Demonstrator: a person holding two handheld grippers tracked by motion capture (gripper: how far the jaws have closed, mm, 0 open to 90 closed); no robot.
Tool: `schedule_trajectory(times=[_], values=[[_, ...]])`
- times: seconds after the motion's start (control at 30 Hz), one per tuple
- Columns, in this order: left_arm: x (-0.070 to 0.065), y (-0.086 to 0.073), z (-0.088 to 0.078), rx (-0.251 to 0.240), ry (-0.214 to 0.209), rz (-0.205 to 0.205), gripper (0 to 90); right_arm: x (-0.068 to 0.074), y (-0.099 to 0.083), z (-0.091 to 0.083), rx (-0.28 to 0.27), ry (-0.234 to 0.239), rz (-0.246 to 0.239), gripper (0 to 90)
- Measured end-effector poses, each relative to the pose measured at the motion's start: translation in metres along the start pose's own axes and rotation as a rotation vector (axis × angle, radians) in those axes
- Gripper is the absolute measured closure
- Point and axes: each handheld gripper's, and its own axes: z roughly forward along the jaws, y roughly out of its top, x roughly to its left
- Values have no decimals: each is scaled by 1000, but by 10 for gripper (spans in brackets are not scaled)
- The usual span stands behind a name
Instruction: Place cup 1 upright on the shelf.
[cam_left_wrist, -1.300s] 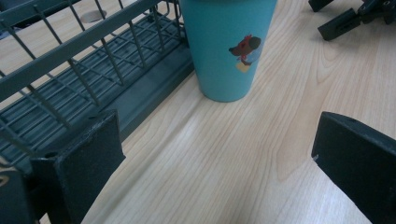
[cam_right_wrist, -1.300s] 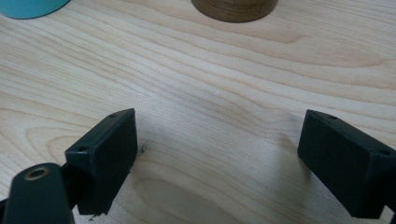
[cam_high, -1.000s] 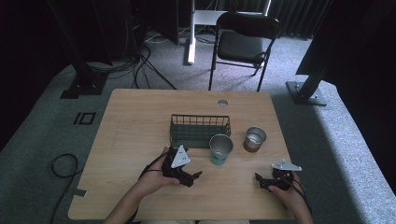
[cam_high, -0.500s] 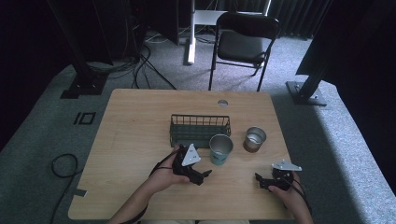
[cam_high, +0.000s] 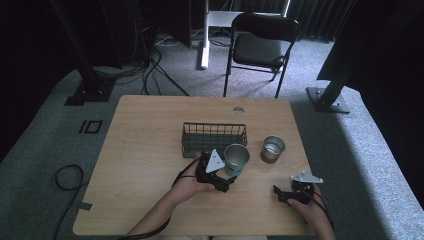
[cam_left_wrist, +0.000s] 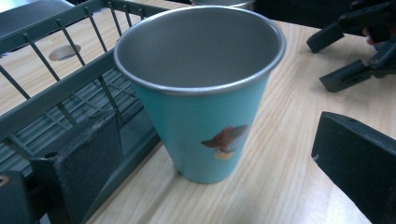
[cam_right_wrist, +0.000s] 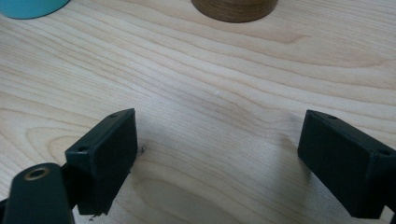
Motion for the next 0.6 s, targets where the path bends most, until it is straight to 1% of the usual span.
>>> schedule_trajectory(times=[0.07, 0.1, 0.2, 0.27, 0.3, 0.4, 0.47, 0.53, 0.6], values=[[-1, 1, 3, -13, 8, -12, 25, 0, 0, 0, 0, 0, 0, 116], [-1, 2, 5, -18, 24, -23, 25, 0, 0, 0, 0, 0, 0, 117], [-1, 3, 9, -25, 49, -38, 25, 0, 0, 0, 0, 0, 0, 117], [-2, 3, 12, -28, 53, -49, 25, 0, 0, 0, 0, 0, 0, 117], [-3, 3, 14, -33, 61, -52, 25, 0, 0, 0, 0, 0, 0, 117], [-7, 4, 19, -46, 70, -51, 25, 0, 0, 0, 0, 0, 0, 117], [-10, 4, 23, -42, 83, -37, 25, 0, 0, 0, 0, 0, 0, 117], [-13, 4, 26, -36, 85, -44, 24, 0, 0, 0, 0, 0, 0, 117], [-14, 5, 29, -33, 101, -63, 25, 0, 0, 0, 0, 0, 0, 117]])
